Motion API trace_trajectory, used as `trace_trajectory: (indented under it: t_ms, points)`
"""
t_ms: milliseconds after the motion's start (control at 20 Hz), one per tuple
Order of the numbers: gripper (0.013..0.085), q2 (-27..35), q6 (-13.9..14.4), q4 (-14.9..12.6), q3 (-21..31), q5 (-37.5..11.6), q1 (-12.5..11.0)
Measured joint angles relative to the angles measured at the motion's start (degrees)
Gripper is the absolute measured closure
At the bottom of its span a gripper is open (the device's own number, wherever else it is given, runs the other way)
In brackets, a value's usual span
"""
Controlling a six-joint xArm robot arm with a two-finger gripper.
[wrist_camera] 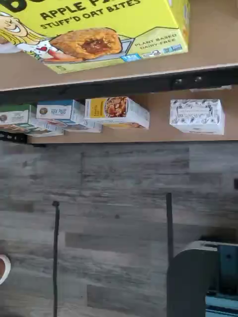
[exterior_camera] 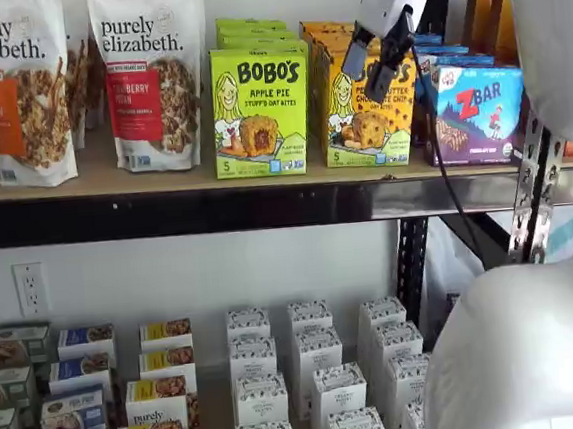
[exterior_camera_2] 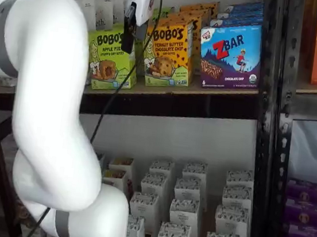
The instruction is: Pick up the orange box on the top shelf, the fifth box from the left
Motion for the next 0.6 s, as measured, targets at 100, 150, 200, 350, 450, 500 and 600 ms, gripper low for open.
trace_trajectory:
  t_ms: [100, 150, 200, 350, 450, 500, 600]
  points:
    - [0.0130, 2.98, 0.10, 2.11, -3.95, 2.43, -0.85]
    - [0.0130, 4.75, 0.38, 2.65, -6.36, 3.48, -1.02]
    - [0.0130, 6.11, 0.65, 2.92, -8.45, 4.25, -1.08]
    - [0.0130, 9.49, 1.32, 3.65, -13.64, 6.30, -1.42]
    - [0.0130, 11.20, 1.68, 4.95, -16.46, 7.45, -2.01]
    - [0.0130, 11.31, 1.78, 5.85, -16.72, 6.96, -2.32]
    - [0.0130, 9.91, 1.90, 8.19, -14.97, 3.21, -2.81]
